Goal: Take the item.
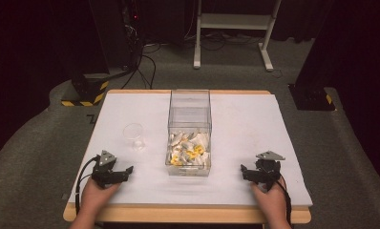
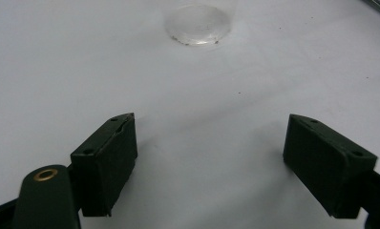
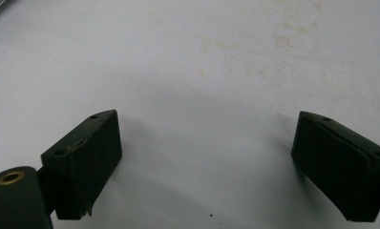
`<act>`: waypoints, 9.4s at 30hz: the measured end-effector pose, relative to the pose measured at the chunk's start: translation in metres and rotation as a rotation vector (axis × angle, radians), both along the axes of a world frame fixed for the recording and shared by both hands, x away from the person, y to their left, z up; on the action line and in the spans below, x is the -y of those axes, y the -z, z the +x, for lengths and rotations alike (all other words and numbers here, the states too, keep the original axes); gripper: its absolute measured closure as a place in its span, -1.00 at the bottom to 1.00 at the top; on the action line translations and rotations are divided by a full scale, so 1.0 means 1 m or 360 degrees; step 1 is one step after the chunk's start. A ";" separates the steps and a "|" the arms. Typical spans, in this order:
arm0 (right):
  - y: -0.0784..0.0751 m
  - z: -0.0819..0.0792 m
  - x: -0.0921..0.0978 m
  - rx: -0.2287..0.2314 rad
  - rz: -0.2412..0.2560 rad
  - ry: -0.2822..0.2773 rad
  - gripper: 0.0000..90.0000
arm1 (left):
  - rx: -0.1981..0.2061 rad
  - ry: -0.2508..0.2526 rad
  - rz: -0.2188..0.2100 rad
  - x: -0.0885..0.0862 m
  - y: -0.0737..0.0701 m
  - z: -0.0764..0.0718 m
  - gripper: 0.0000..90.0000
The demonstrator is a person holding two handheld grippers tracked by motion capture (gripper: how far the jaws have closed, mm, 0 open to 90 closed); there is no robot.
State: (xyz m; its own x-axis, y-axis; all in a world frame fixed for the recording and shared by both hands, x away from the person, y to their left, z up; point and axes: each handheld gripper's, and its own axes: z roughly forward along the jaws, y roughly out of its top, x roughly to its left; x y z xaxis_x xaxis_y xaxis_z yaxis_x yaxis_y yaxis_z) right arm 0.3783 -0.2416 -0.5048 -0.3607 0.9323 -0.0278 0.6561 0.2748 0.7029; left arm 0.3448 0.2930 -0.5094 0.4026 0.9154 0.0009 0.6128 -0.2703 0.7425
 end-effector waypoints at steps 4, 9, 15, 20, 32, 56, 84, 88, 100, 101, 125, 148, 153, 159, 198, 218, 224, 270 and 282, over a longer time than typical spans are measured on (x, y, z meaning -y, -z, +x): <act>0.000 0.000 0.000 0.0000 0.0002 0.0000 -0.79 | -0.0002 -0.0001 -0.0002 0.000 0.000 0.000 -0.57; 0.000 0.000 0.000 0.0001 0.0004 0.0001 -0.79 | -0.0003 -0.0001 -0.0003 0.000 0.000 0.000 -0.57; 0.000 0.000 0.000 -0.0001 0.0004 0.0001 -0.79 | -0.0004 -0.0002 0.0007 0.001 0.000 0.000 -0.57; 0.000 0.001 0.001 -0.0005 0.0004 -0.0003 -0.79 | -0.0003 -0.0016 0.0005 0.001 0.000 0.000 -0.57; 0.000 0.000 0.000 -0.0002 0.0006 0.0000 -0.79 | -0.0026 -0.0001 0.0020 0.004 -0.002 0.000 -0.65; 0.000 0.000 0.001 -0.0001 0.0007 0.0001 -0.79 | 0.0111 0.0141 -0.0104 0.016 -0.023 -0.010 -0.63; 0.000 0.000 0.001 -0.0001 0.0007 0.0002 -0.79 | 0.0171 0.0194 -0.0185 0.026 -0.040 -0.010 -0.57; 0.000 0.000 0.001 -0.0001 0.0007 0.0001 -0.79 | 0.0177 0.0210 -0.0192 0.029 -0.042 -0.009 -0.57; 0.000 0.000 0.001 -0.0001 0.0006 0.0002 -0.79 | 0.0180 0.0282 -0.0164 0.043 -0.050 -0.006 -0.57; 0.000 0.000 0.001 -0.0001 0.0006 0.0002 -0.79 | 0.0179 0.0284 -0.0170 0.045 -0.050 -0.006 -0.57; 0.000 0.000 0.000 0.0002 0.0005 -0.0001 -0.79 | 0.0208 0.0371 -0.0243 0.070 -0.067 0.000 -0.55; 0.000 0.000 0.000 0.0003 0.0005 -0.0001 -0.79 | 0.0233 0.0465 -0.0322 0.090 -0.084 0.002 -0.54; 0.000 0.000 0.001 0.0003 0.0005 -0.0003 -0.79 | 0.0238 0.0484 -0.0328 0.095 -0.086 0.003 -0.54; 0.000 0.000 0.000 0.0002 0.0005 -0.0001 -0.79 | 0.0233 0.0510 -0.0348 0.102 -0.088 0.005 -0.53; 0.000 0.000 0.000 0.0001 0.0005 0.0001 -0.79 | 0.0106 0.0702 -0.0306 0.147 -0.092 0.021 -0.22; 0.000 0.000 0.001 0.0003 0.0005 -0.0003 -0.78 | -0.0037 0.0726 -0.0177 0.166 -0.086 0.035 0.18; 0.000 0.000 0.001 0.0003 0.0005 -0.0003 -0.79 | -0.0043 0.0743 -0.0102 0.169 -0.084 0.034 0.30; 0.000 0.000 0.000 0.0004 0.0005 -0.0001 -0.78 | 0.0132 0.0737 -0.0291 0.150 -0.083 0.020 0.96; 0.000 0.000 0.000 0.0004 0.0004 -0.0002 -0.78 | 0.0183 0.0711 -0.0401 0.140 -0.084 0.016 0.96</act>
State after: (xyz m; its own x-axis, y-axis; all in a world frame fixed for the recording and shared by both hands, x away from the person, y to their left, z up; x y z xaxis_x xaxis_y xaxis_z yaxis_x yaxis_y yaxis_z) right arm 0.3780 -0.2419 -0.5049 -0.3618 0.9319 -0.0263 0.6539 0.2738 0.7053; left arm 0.3611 0.1531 -0.4258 0.7640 0.6321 -0.1297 0.3892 -0.2912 0.8739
